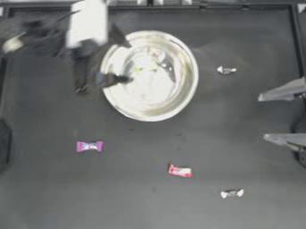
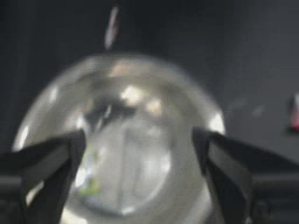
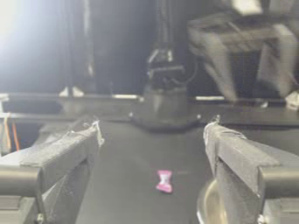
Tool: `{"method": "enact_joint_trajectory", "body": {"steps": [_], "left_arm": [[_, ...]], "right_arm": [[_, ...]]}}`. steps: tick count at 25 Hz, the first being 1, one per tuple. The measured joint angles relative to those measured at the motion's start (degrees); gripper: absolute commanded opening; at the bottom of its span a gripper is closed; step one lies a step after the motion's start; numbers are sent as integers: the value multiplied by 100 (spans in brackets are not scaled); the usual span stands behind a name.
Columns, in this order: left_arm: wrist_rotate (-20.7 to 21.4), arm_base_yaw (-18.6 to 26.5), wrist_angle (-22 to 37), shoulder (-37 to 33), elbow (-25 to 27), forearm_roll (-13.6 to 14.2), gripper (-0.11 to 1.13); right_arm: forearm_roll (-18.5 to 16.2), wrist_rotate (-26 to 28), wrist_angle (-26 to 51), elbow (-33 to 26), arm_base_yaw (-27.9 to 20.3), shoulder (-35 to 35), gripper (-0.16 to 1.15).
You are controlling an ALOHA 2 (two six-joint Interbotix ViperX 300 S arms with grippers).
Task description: Put candies in bowl
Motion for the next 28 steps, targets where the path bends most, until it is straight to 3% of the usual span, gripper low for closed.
{"method": "enact_joint_trajectory", "body": {"steps": [4,10,16,20,25,28], "left_arm": [[35,-343,-677,-1151,853,-308,100],[88,-422,-1371,-2408,2030,-747,100],[88,-861,-1872,-3111,2786,-1020,100],[88,-1310,-2584,-3296,3313,-1362,100],[79,-1591,-2927,-3419,3498,-1441,100],[88,-1635,-2936,-3419,3498,-1494,100]], "right_arm": [[9,0,70,0,-26,-9,100],[26,0,281,-44,-114,-9,100],[70,0,422,-114,-193,0,100],[79,0,527,-123,-264,18,100],[141,-26,976,-343,-431,18,99],[229,-44,1740,-738,-861,35,100]]}}
